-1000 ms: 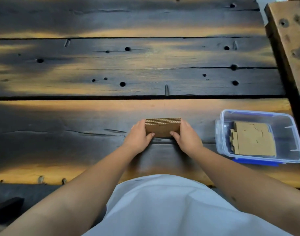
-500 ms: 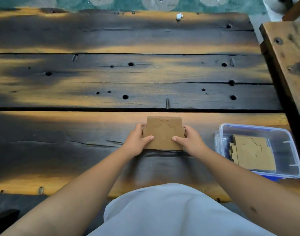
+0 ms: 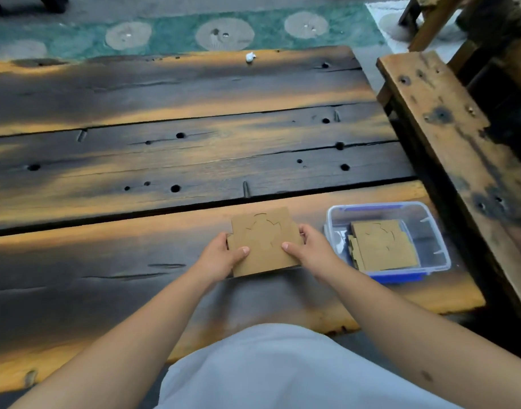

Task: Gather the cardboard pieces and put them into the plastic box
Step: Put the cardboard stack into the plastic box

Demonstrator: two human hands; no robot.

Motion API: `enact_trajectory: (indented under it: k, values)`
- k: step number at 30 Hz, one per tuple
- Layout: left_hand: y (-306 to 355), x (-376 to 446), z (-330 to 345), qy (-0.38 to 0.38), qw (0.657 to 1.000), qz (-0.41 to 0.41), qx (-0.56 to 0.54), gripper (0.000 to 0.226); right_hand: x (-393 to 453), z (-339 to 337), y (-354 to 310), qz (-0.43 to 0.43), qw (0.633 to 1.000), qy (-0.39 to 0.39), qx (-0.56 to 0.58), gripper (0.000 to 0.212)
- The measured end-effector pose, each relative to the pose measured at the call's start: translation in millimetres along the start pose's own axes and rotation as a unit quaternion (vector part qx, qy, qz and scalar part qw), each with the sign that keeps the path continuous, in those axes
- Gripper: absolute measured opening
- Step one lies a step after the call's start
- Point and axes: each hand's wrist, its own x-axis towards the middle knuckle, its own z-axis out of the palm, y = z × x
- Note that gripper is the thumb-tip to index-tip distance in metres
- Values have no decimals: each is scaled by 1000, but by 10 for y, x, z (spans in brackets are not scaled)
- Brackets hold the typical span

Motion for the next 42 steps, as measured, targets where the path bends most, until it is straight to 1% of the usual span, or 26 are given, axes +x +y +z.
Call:
enact_trajectory:
  k: [4,8,11,13,17,20,22,25,29,31,33,36,37,38,40,42]
  values:
    - [80,-84,300,-44,999,2,-3,25,-216,-284,156,21,999,32,5,32]
    - [163,-170,679,-66,997,19,40,30,-400,-589,320,39,997,66,29,32]
    - [272,-190,958,-70,994,23,77,33,-505,-829,371,45,995,90,26,26]
    - [371,-172,1169,-83,991,24,100,36,-542,-1036,397,52,993,108,21,26]
    - [574,-85,1603,-119,979,26,165,44,-539,-1460,407,59,986,152,-16,34]
    - [712,-16,1916,-133,977,29,165,54,-472,-1741,414,59,978,192,-63,35]
    - [770,38,2078,-151,974,31,164,56,-403,-1868,421,73,971,207,-92,37]
    - [831,146,2268,-166,970,22,178,51,-255,-2004,422,98,961,216,-144,40]
    - [905,248,2454,-172,959,20,225,49,-70,-2117,396,124,949,213,-194,42]
    - [925,283,2516,-185,947,19,262,49,-6,-2165,405,142,947,202,-206,42]
    - [919,292,2574,-196,930,23,311,53,37,-2201,422,156,948,189,-203,40]
    - [915,272,2690,-184,903,16,389,69,90,-2254,444,173,947,183,-201,39]
    - [934,275,2730,-178,900,15,397,72,117,-2278,442,179,945,185,-202,39]
    - [954,283,2769,-177,909,9,377,72,138,-2305,439,185,943,187,-203,37]
    - [985,307,2836,-184,939,-26,291,68,162,-2350,440,195,938,192,-215,33]
    - [981,318,2853,-179,954,-58,232,67,189,-2359,453,203,929,192,-242,30]
